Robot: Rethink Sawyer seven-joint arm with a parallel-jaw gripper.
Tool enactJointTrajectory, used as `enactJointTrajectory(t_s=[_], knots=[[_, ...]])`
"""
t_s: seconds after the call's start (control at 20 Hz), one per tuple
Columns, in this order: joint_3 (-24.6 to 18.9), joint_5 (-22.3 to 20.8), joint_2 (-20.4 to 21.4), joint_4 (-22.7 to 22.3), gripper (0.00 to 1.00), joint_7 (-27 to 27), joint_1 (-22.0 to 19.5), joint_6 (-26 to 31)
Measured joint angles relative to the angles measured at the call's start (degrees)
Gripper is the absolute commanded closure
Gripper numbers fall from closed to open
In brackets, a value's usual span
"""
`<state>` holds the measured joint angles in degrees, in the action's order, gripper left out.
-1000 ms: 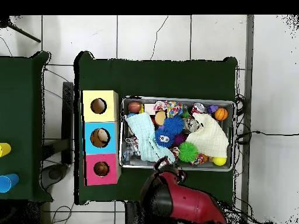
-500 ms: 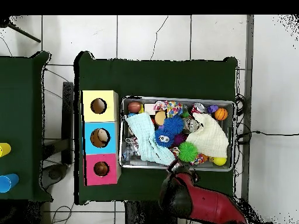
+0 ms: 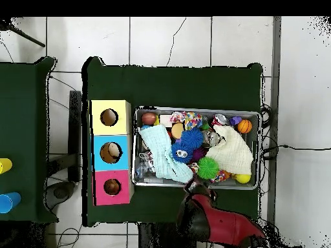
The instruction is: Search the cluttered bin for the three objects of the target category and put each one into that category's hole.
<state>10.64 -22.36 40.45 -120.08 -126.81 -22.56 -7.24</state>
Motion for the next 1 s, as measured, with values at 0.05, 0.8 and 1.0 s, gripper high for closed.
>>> enactJointTrajectory(t_s=[0.05,0.8,1.0], knots=[[0.0,-0.2,-0.8,0.0,0.00,0.0,-0.1,-1.1],[1.5,-0.5,-11.4,1.6,0.00,0.0,-1.0,-12.6],[1.5,-0.5,-12.2,2.2,0.00,0.0,-1.6,-13.2]])
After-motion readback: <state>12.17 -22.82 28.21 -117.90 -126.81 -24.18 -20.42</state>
